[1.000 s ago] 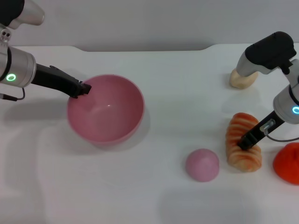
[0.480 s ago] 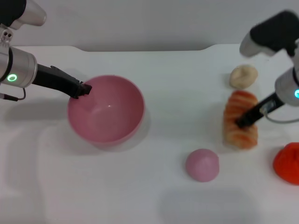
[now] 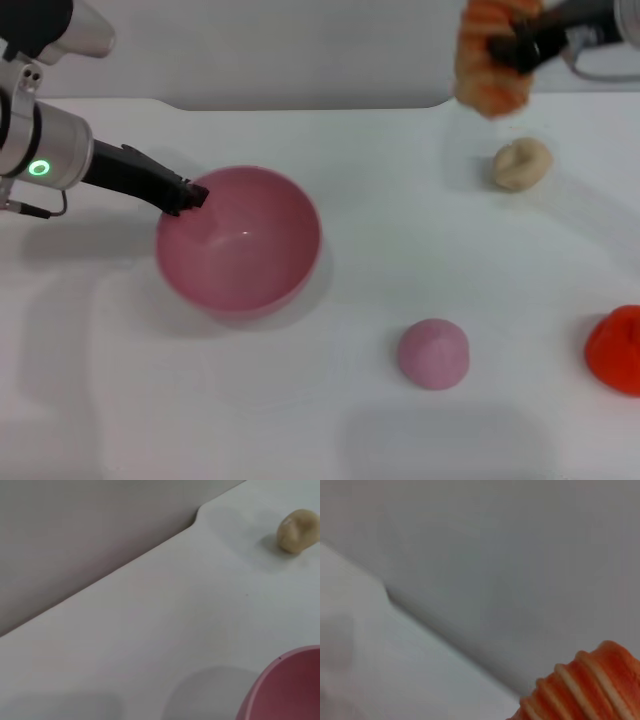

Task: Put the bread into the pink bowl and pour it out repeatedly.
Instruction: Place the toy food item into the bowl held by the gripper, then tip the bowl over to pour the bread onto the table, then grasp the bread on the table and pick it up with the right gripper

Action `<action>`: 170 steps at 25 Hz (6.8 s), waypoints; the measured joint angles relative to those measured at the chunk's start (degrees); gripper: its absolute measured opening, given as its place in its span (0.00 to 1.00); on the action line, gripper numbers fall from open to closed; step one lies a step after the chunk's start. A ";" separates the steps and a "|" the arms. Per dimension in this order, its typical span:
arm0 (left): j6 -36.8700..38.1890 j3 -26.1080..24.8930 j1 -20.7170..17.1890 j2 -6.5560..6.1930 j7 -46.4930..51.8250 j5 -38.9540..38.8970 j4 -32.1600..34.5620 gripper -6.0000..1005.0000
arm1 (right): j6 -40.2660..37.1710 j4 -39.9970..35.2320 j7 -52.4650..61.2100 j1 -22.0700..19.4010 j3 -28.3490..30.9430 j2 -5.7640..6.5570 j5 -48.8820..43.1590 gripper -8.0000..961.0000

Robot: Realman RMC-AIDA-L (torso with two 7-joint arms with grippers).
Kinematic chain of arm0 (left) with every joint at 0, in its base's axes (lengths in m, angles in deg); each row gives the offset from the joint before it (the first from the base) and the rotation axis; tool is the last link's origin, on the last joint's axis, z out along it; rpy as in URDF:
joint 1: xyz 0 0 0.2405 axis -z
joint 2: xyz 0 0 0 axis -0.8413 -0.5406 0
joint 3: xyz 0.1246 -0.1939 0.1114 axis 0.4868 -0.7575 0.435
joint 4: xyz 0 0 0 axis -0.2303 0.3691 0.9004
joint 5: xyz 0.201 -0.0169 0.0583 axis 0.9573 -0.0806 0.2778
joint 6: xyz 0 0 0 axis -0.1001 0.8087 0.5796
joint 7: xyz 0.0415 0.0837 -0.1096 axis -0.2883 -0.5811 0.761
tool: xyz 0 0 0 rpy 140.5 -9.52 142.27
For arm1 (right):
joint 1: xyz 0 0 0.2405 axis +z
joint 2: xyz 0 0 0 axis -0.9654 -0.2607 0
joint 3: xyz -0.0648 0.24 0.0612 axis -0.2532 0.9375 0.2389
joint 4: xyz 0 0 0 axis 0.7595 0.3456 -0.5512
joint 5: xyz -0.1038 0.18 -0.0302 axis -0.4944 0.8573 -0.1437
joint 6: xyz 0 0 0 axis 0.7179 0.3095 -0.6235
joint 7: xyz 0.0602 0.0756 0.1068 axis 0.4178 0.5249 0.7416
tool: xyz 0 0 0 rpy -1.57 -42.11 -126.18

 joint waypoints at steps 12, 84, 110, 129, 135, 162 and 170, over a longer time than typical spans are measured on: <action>0.66 0.31 2.31 1.49 0.22 -0.01 -0.38 0.06 | -4.02 -8.22 0.63 1.35 -11.61 -0.19 9.89 0.17; -31.43 30.24 4.75 3.43 1.70 -13.09 3.37 0.06 | -137.91 40.29 15.36 -25.04 -28.18 0.05 9.01 0.54; -74.44 56.98 -2.38 3.62 -0.24 -3.33 3.59 0.06 | -148.80 47.03 18.30 -29.70 -21.85 -0.35 16.30 0.54; -80.83 62.23 -3.40 3.96 -9.79 -2.93 3.69 0.06 | -149.68 46.85 19.87 -29.51 -24.03 -0.46 16.30 0.54; -85.59 62.50 -3.57 3.90 -9.80 -2.91 3.69 0.06 | -149.62 47.05 19.92 -28.90 -25.02 -0.41 16.30 0.54; -34.00 24.93 6.43 2.96 0.00 -15.78 3.34 0.06 | -134.79 47.86 19.93 -25.65 -25.65 0.45 16.31 0.54; -4.21 0.03 10.51 0.14 -0.36 -9.64 -0.30 0.06 | -113.86 45.49 19.93 -21.88 -20.05 1.98 15.97 0.54</action>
